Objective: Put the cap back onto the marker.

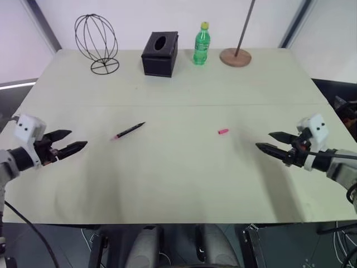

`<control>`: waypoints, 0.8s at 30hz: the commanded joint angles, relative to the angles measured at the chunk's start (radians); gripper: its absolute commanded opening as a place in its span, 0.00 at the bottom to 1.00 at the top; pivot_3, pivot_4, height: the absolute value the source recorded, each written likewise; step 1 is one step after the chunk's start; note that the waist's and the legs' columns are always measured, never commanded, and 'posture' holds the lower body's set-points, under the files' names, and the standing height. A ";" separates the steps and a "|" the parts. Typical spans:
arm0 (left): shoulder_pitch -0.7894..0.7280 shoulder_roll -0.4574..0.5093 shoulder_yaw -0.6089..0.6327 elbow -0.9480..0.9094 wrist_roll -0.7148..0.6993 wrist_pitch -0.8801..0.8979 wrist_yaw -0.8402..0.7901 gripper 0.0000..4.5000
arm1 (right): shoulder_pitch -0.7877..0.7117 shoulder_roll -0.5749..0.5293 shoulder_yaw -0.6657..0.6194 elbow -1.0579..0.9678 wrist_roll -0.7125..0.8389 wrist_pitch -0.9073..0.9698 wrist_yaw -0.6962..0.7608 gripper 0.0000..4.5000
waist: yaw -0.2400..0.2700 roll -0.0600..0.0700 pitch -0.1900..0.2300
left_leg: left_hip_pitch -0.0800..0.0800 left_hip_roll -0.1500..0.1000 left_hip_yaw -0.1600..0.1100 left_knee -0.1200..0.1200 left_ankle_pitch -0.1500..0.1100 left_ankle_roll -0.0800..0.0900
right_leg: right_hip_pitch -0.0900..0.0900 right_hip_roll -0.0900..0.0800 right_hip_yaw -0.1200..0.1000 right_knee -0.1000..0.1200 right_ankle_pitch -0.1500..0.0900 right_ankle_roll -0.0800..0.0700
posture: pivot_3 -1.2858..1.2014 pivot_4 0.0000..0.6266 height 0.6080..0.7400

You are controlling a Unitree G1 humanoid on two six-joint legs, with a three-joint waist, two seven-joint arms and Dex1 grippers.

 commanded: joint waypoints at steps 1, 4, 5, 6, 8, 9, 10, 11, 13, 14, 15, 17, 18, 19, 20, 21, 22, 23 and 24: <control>0.002 0.026 0.008 -0.018 -0.008 -0.006 -0.027 0.84 | -0.014 -0.008 -0.002 -0.028 -0.005 -0.026 -0.003 0.74 | 0.000 0.000 0.000 | 0.000 0.000 0.000 0.000 0.000 0.000 | 0.000 0.000 0.000 0.000 0.000 0.000 | 0.52 0.24 1.00; 0.000 0.021 0.012 -0.019 0.002 -0.016 -0.019 0.84 | -0.018 -0.006 0.007 -0.026 -0.009 -0.033 -0.006 0.74 | 0.000 0.000 0.000 | 0.000 0.000 0.000 0.000 0.000 0.000 | 0.000 0.000 0.000 0.000 0.000 0.000 | 0.52 0.24 1.00; 0.000 0.020 0.012 -0.018 0.007 -0.021 -0.016 0.84 | -0.021 -0.006 0.009 -0.026 -0.008 -0.033 -0.008 0.74 | 0.000 0.000 0.000 | 0.000 0.000 0.000 0.000 0.000 0.000 | 0.000 0.000 0.000 0.000 0.000 0.000 | 0.52 0.24 1.00; 0.001 0.020 0.013 -0.017 0.010 -0.026 -0.015 0.84 | -0.022 -0.005 0.010 -0.027 -0.008 -0.033 -0.010 0.74 | 0.000 0.000 0.000 | 0.000 0.000 0.000 0.000 0.000 0.000 | 0.000 0.000 0.000 0.000 0.000 0.000 | 0.52 0.24 1.00; -0.002 0.018 0.014 -0.013 0.014 -0.031 -0.008 0.84 | -0.027 -0.003 0.014 -0.027 -0.009 -0.034 -0.015 0.74 | 0.000 0.000 0.000 | 0.000 0.000 0.000 0.000 0.000 0.000 | 0.000 0.000 0.000 0.000 0.000 0.000 | 0.52 0.24 1.00; -0.004 0.017 0.014 -0.011 0.016 -0.035 -0.006 0.84 | -0.029 -0.002 0.017 -0.026 -0.011 -0.035 -0.017 0.74 | 0.000 0.000 0.000 | 0.000 0.000 0.000 0.000 0.000 0.000 | 0.000 0.000 0.000 0.000 0.000 0.000 | 0.52 0.24 1.00; -0.006 0.017 0.013 -0.009 0.017 -0.037 -0.005 0.84 | -0.030 0.000 0.019 -0.026 -0.012 -0.036 -0.020 0.74 | 0.000 0.000 0.000 | 0.000 0.000 0.000 0.000 0.000 0.000 | 0.000 0.000 0.000 0.000 0.000 0.000 | 0.52 0.24 1.00; -0.008 0.017 0.012 -0.007 0.019 -0.042 -0.004 0.84 | -0.033 0.001 0.022 -0.027 -0.013 -0.036 -0.023 0.74 | 0.000 0.000 0.000 | 0.000 0.000 0.000 0.000 0.000 0.000 | 0.000 0.000 0.000 0.000 0.000 0.000 | 0.52 0.24 1.00; -0.014 0.016 0.012 -0.003 0.023 -0.047 -0.003 0.84 | -0.037 0.003 0.027 -0.028 -0.014 -0.037 -0.027 0.74 | 0.000 0.000 0.000 | 0.000 0.000 0.000 0.000 0.000 0.000 | 0.000 0.000 0.000 0.000 0.000 0.000 | 0.52 0.24 1.00; -0.018 0.017 0.012 -0.001 0.024 -0.048 -0.004 0.84 | -0.040 0.004 0.028 -0.027 -0.014 -0.038 -0.028 0.74 | 0.000 0.000 0.000 | 0.000 0.000 0.000 0.000 0.000 0.000 | 0.000 0.000 0.000 0.000 0.000 0.000 | 0.52 0.24 1.00; -0.020 0.017 0.012 0.001 0.024 -0.048 -0.005 0.84 | -0.041 0.004 0.029 -0.027 -0.015 -0.039 -0.028 0.74 | 0.000 0.000 0.000 | 0.000 0.000 0.000 0.000 0.000 0.000 | 0.000 0.000 0.000 0.000 0.000 0.000 | 0.52 0.24 1.00; -0.025 0.018 0.010 0.004 0.025 -0.053 -0.009 0.84 | -0.044 0.005 0.031 -0.024 -0.018 -0.042 -0.028 0.74 | 0.000 0.000 0.000 | 0.000 0.000 0.000 0.000 0.000 0.000 | 0.000 0.000 0.000 0.000 0.000 0.000 | 0.52 0.24 1.00; -0.028 0.018 0.008 0.007 0.026 -0.054 -0.010 0.84 | -0.046 0.005 0.032 -0.022 -0.019 -0.044 -0.027 0.74 | 0.000 0.000 0.000 | 0.000 0.000 0.000 0.000 0.000 0.000 | 0.000 0.000 0.000 0.000 0.000 0.000 | 0.52 0.24 1.00; -0.032 0.019 0.007 0.010 0.026 -0.055 -0.012 0.84 | -0.047 0.005 0.033 -0.020 -0.020 -0.046 -0.027 0.74 | 0.000 0.000 0.000 | 0.000 0.000 0.000 0.000 0.000 0.000 | 0.000 0.000 0.000 0.000 0.000 0.000 | 0.52 0.24 1.00; -0.036 0.021 0.005 0.014 0.027 -0.058 -0.013 0.84 | -0.048 0.005 0.034 -0.018 -0.021 -0.048 -0.026 0.74 | 0.000 0.000 0.000 | 0.000 0.000 0.000 0.000 0.000 0.000 | 0.000 0.000 0.000 0.000 0.000 0.000 | 0.52 0.24 1.00; -0.039 0.022 0.004 0.017 0.028 -0.062 -0.014 0.84 | -0.049 0.006 0.035 -0.017 -0.022 -0.050 -0.027 0.74 | 0.000 0.000 0.000 | 0.000 0.000 0.000 0.000 0.000 0.000 | 0.000 0.000 0.000 0.000 0.000 0.000 | 0.52 0.24 1.00; -0.042 0.023 0.002 0.021 0.031 -0.067 -0.015 0.84 | -0.048 0.006 0.036 -0.017 -0.023 -0.053 -0.027 0.74 | 0.000 0.000 0.000 | 0.000 0.000 0.000 0.000 0.000 0.000 | 0.000 0.000 0.000 0.000 0.000 0.000 | 0.52 0.24 1.00; -0.045 0.023 0.001 0.024 0.032 -0.069 -0.016 0.84 | -0.048 0.007 0.037 -0.015 -0.025 -0.055 -0.027 0.74 | 0.000 0.000 0.000 | 0.000 0.000 0.000 0.000 0.000 0.000 | 0.000 0.000 0.000 0.000 0.000 0.000 | 0.52 0.24 1.00; -0.047 0.023 -0.001 0.027 0.033 -0.071 -0.017 0.84 | -0.048 0.007 0.038 -0.014 -0.026 -0.058 -0.028 0.74 | 0.000 0.000 0.000 | 0.000 0.000 0.000 0.000 0.000 0.000 | 0.000 0.000 0.000 0.000 0.000 0.000 | 0.52 0.24 1.00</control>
